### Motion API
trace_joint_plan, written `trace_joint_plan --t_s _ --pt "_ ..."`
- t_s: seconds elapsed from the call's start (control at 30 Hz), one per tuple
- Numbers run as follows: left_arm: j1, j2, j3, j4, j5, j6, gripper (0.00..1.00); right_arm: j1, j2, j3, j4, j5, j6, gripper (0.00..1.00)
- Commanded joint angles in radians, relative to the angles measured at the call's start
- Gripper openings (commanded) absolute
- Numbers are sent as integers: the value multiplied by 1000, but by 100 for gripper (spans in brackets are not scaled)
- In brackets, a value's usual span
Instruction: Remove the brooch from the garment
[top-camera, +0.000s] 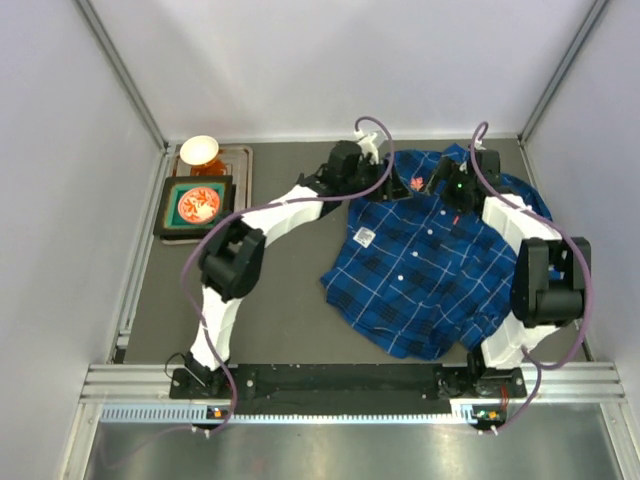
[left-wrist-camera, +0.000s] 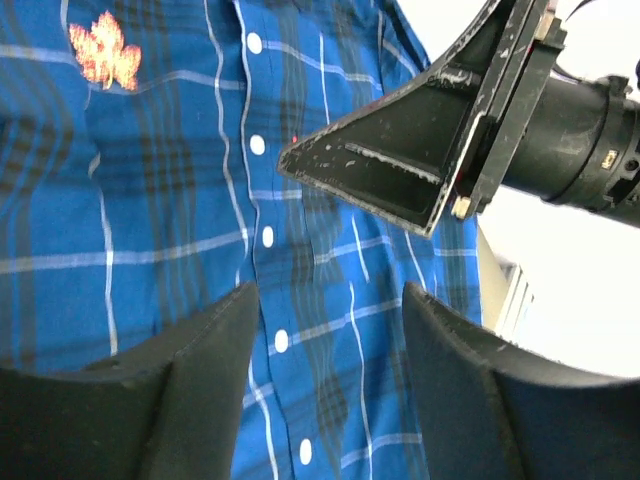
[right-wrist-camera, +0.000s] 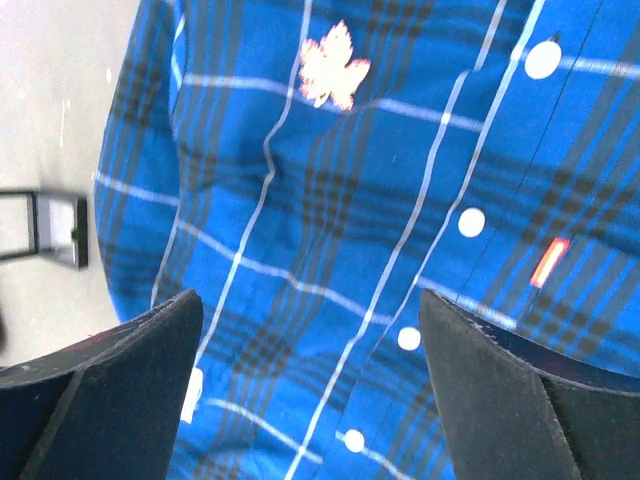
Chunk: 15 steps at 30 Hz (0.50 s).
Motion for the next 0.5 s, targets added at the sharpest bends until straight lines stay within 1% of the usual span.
trace_joint_plan --t_s 0.0,0.03,0.07,0.1,0.17,0.2,0.23,0.27,0.3,0.37,0.47 --pt "-11 181 291 48 30 10 61 -48 122 141 66 -96 58 84" --pt "-13 276 363 48 47 -5 55 -74 144 161 80 -102 58 81" --pt "-14 324 422 54 50 -14 51 -83 182 178 84 -107 66 78" --pt "-14 406 526 64 49 -36 48 -90 197 205 93 -115 74 74" --pt "-11 477 603 102 18 -57 42 -110 233 230 139 -148 81 68" --pt "-10 531 652 128 1 -69 41 -116 266 267 143 -167 84 64" --pt "-10 551 660 157 -19 -73 39 -126 291 288 143 -177 87 60" --pt "-10 568 665 191 -52 -76 35 -133 312 311 143 -197 92 56" --pt "-10 594 668 264 -68 -76 33 -139 355 349 143 -213 101 45" --pt "-10 618 671 310 -127 -76 29 -142 389 380 152 -248 111 42" --pt "-8 657 686 347 -183 -71 28 -142 443 425 158 -248 103 42"
